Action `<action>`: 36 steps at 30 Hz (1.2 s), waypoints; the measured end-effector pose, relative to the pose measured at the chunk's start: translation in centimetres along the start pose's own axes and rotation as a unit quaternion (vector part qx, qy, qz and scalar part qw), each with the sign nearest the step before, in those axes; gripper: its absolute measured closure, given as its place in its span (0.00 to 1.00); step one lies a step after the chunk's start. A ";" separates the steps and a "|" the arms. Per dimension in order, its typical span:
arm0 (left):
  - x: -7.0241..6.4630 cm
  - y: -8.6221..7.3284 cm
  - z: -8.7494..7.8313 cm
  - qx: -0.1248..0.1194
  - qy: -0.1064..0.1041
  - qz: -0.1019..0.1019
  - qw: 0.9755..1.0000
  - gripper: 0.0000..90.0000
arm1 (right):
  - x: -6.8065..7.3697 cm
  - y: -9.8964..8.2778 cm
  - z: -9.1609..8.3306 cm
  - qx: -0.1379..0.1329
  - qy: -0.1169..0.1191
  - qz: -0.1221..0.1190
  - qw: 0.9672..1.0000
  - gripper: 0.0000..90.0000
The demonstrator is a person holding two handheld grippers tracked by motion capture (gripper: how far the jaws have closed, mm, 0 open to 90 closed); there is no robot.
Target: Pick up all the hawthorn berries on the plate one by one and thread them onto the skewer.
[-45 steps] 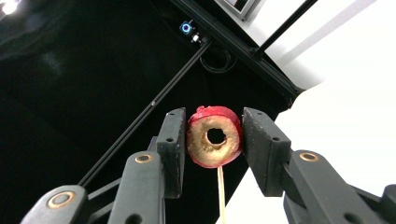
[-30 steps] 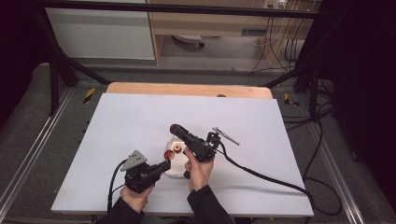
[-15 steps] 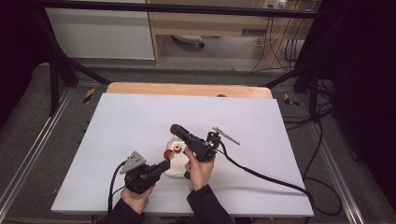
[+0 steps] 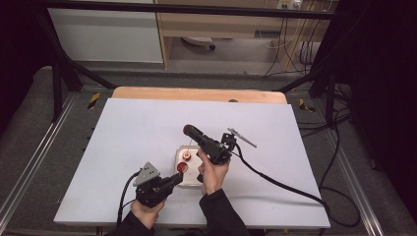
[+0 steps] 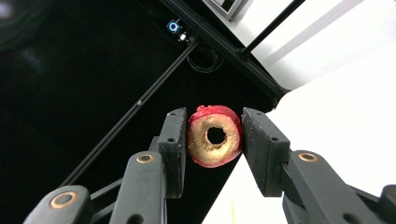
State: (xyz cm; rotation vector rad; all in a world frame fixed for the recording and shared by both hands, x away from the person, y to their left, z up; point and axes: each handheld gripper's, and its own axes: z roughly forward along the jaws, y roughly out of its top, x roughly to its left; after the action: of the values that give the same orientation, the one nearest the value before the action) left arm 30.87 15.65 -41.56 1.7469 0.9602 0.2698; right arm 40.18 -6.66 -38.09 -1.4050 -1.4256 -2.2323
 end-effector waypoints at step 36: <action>0.8 0.4 0.1 0.019 -0.009 -0.043 0.999 0.98 | -0.3 0.4 0.0 0.060 -0.029 -0.167 0.984 0.69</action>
State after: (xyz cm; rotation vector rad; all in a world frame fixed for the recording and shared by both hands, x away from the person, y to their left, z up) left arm 31.62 16.07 -41.47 1.7340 1.0311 0.1823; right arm 40.53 -7.01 -38.13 -1.2812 -1.9050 -2.2581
